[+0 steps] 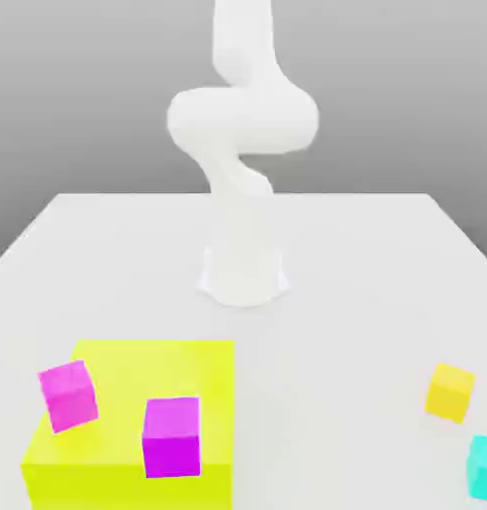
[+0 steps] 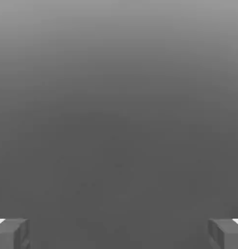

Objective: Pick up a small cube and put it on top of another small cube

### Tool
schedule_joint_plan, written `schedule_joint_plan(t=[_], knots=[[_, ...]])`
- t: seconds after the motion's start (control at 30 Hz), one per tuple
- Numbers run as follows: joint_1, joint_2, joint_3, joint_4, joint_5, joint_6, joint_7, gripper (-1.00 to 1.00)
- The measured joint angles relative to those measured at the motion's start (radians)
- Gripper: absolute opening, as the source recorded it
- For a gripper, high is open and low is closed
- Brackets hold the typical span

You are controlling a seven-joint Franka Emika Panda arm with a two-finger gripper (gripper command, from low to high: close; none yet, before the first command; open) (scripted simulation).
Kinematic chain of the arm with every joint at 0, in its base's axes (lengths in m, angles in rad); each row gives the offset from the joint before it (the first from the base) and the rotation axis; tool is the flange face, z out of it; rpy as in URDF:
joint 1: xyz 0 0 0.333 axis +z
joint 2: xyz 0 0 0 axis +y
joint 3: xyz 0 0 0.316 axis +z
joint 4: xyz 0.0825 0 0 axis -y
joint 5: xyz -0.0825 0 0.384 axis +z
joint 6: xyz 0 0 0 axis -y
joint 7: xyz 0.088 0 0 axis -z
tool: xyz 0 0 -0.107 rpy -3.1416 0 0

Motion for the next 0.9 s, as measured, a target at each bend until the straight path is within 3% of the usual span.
schedule_joint_plan(t=[0.57,0.9], knots=[[-0.159,0.476,0.464,-0.128,-0.193,0.195,0.727,0.00],[-0.083,0.771,0.578,-0.200,-0.363,0.300,1.192,0.00]])
